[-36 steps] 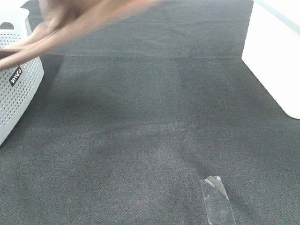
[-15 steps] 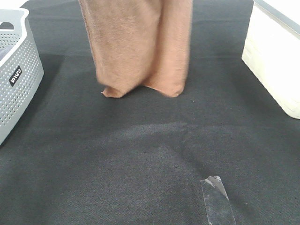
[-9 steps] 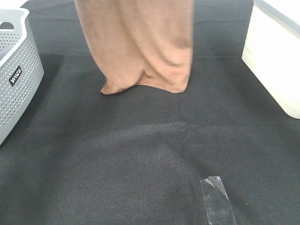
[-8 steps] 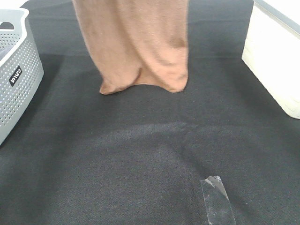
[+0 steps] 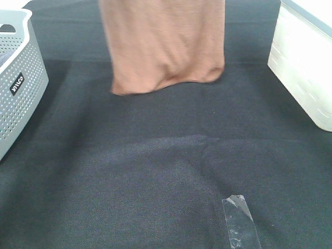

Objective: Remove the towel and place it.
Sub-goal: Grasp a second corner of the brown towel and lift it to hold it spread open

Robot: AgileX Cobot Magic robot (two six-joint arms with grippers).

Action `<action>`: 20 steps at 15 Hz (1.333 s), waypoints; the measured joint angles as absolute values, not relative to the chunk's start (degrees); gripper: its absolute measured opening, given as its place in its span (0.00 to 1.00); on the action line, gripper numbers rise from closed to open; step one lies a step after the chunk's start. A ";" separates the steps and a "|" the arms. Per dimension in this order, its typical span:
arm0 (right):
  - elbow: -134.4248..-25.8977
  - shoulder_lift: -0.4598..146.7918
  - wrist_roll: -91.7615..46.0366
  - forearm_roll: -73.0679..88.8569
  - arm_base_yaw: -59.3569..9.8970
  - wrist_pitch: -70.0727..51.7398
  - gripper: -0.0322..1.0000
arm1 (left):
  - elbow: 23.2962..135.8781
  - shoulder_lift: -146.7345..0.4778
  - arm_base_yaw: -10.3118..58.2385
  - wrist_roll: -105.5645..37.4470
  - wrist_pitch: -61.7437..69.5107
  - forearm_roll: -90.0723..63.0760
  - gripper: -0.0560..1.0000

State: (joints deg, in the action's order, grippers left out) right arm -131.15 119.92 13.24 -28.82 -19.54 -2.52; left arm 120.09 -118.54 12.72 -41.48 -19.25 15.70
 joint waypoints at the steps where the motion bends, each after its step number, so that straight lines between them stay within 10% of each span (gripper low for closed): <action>1: -131.15 120.66 13.24 -28.19 -19.08 -1.03 0.03 | 124.73 -121.41 12.72 -41.48 -19.19 15.64 0.05; 4: -131.15 121.01 13.24 -26.70 -17.07 3.04 0.03 | 143.30 -130.58 12.72 -41.48 -12.61 15.70 0.05; 14: -131.15 121.01 14.09 -25.21 -16.21 0.00 0.03 | 145.82 -132.70 13.06 -41.48 -4.93 15.70 0.05; 20: -131.15 121.47 12.20 -12.78 -16.27 -27.27 0.03 | 145.82 -132.58 15.93 -42.17 29.79 7.22 0.05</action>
